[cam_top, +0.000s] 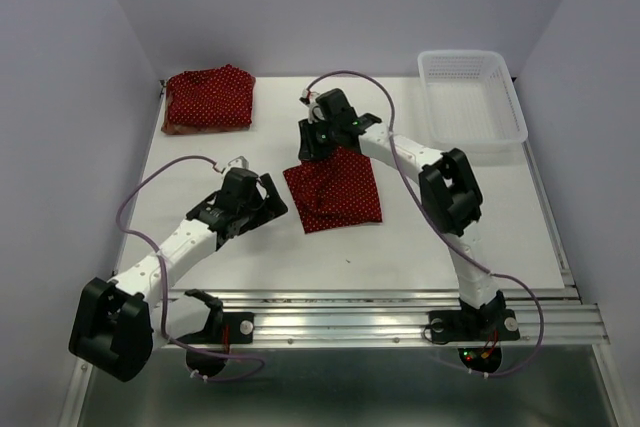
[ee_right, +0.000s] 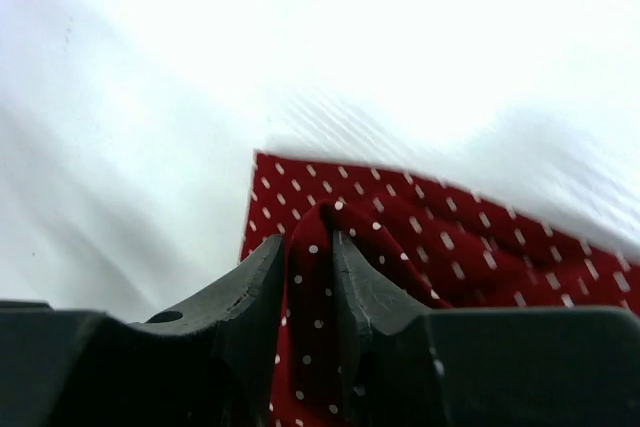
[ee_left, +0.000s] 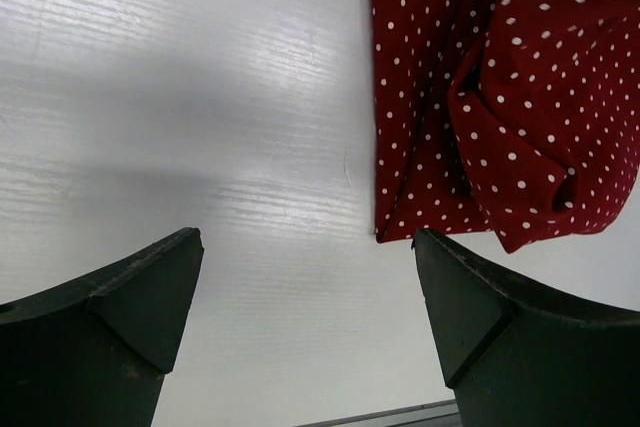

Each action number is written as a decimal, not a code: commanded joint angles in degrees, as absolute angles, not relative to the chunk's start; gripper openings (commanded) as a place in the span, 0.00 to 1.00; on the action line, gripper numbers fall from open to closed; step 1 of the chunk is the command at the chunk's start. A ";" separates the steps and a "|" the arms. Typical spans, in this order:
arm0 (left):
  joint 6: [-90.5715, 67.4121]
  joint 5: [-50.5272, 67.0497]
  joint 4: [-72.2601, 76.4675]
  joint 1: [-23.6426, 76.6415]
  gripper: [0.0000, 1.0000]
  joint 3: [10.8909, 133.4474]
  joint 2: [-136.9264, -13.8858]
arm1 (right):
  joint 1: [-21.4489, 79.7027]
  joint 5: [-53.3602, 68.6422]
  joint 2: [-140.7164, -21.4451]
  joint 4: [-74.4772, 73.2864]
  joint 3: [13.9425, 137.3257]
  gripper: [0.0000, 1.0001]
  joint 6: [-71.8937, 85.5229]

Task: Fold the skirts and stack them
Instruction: Fold the skirt

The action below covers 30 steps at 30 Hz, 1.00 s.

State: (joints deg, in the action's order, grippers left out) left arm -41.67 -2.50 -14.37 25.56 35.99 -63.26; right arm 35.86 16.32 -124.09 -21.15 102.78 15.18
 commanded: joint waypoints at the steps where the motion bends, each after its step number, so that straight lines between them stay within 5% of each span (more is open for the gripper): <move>1: -42.98 -0.97 -13.36 26.10 0.99 34.63 -60.21 | 39.28 20.65 -130.32 -23.81 115.11 0.32 8.27; 11: -45.17 -0.26 -13.53 26.72 0.99 33.66 -57.39 | 42.80 23.46 -135.53 -22.94 125.24 0.57 4.39; 13: -45.44 -0.26 -13.36 26.81 0.99 33.75 -56.95 | 42.80 22.77 -133.87 -22.85 124.81 0.75 4.83; 14: -45.61 -0.26 -13.19 26.72 0.99 33.92 -56.87 | 42.80 21.81 -132.90 -22.94 124.28 1.00 5.36; 22: -45.26 2.90 -5.82 26.81 0.99 37.52 -60.11 | 39.65 5.29 -118.14 -22.24 110.24 1.00 15.45; 30: -43.42 6.15 -0.44 26.89 0.99 44.90 -72.32 | 36.83 -9.29 -98.99 -19.51 81.17 1.00 20.21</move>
